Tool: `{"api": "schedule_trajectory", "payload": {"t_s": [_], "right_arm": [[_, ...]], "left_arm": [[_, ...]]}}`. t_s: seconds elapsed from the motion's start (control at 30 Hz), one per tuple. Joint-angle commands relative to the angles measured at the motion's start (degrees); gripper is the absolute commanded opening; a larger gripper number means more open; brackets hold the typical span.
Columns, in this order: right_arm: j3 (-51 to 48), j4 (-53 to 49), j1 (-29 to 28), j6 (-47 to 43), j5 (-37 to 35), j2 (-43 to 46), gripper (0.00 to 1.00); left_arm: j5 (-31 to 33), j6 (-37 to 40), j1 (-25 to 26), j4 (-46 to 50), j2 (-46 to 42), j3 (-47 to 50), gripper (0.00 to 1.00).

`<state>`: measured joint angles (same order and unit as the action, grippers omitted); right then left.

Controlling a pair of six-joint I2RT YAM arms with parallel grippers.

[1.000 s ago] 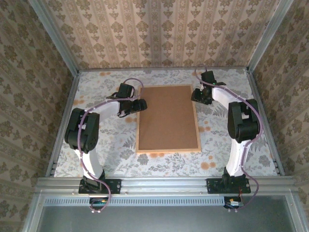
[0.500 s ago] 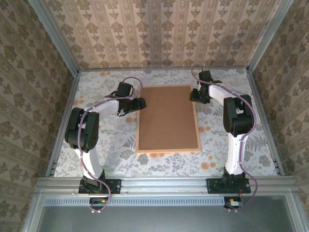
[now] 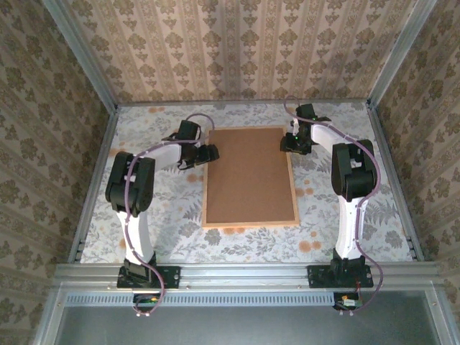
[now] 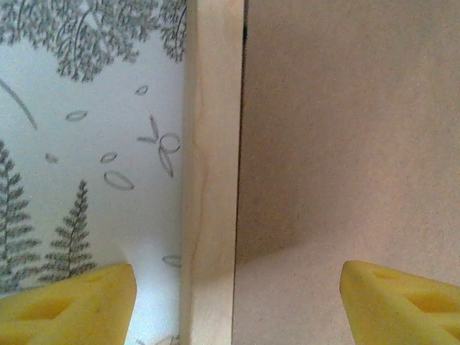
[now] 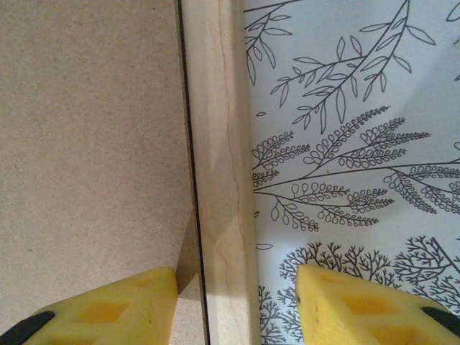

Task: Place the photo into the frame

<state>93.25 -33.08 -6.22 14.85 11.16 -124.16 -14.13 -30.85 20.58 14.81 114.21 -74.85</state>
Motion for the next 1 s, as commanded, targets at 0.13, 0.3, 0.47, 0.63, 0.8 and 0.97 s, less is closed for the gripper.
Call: {"api": "schedule_trajectory", "payload": {"t_s": [0.13, 0.3, 0.47, 0.63, 0.8, 0.97], "right_arm": [[0.13, -1.92, -0.40, -0.14, 3.98, 0.58, 0.53], [-3.99, 4.68, 1.01, 3.60, 7.01, 6.25, 0.66], [-5.34, 6.09, 1.17, 5.61, 4.23, 8.32, 0.69], [-10.48, 7.40, 0.68, 5.93, 3.13, 13.84, 0.72], [-17.06, 4.69, 0.43, 6.83, 1.19, 20.44, 0.78], [-22.66, 5.59, -2.24, 4.45, 0.36, 25.14, 0.82]], "left_arm": [[-1.89, -0.27, -0.12, -0.47, 1.86, -1.71, 0.76], [0.51, 1.62, -0.81, 1.02, 1.14, -3.30, 0.76], [1.12, 1.86, -0.89, 1.07, 0.00, -3.27, 0.76], [1.95, 2.77, -0.89, -0.25, -3.07, -0.80, 0.76], [2.24, 3.77, -1.29, 1.08, -3.83, -0.61, 0.77], [2.13, 4.11, -1.24, 0.32, -6.04, 1.63, 0.77]]}}
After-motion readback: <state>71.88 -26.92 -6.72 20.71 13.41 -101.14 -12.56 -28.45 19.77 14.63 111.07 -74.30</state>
